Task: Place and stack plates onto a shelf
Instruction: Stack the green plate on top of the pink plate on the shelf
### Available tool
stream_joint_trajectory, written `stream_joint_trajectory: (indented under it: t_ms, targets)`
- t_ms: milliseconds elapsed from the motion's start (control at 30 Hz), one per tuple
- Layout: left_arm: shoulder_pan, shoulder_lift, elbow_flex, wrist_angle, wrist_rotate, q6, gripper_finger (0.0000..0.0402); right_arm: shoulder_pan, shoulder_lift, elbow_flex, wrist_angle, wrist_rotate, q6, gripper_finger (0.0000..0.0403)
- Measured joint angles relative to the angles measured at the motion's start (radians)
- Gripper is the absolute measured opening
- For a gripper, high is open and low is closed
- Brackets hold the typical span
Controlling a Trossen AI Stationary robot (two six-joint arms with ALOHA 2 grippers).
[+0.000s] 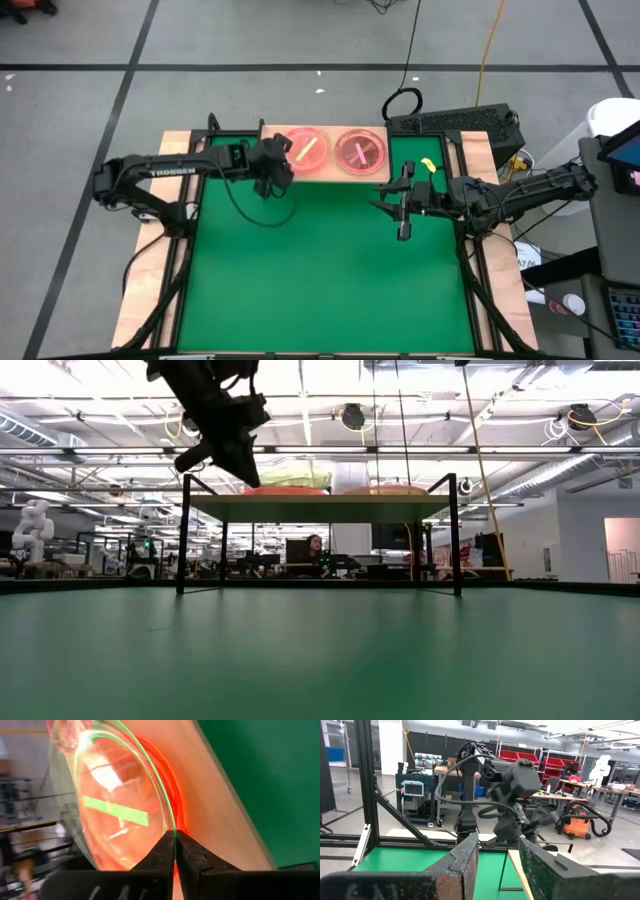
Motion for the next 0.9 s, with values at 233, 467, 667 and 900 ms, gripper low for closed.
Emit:
stream_joint_trajectory:
  t_ms: [233,467,667,900]
  targets:
    - [0.036,0.000,0.000,-0.017,0.004,-0.026,0.0046,0.000,0.000,0.000,-0.017,0.000,-0.002,0.0125]
    - [0.035,0.000,0.000,-0.017,-0.020,-0.028,0.0053,0.000,0.000,0.000,-0.020,0.000,-0.002,0.0125]
    - [0.022,-0.001,0.000,-0.037,-0.027,-0.062,0.0080,0.000,0.000,0.000,-0.021,0.000,0.000,0.0125]
    - [-0.002,-0.020,0.000,-0.045,-0.096,-0.079,0.0129,0.000,0.000,0.000,-0.021,0.000,0.001,0.0125]
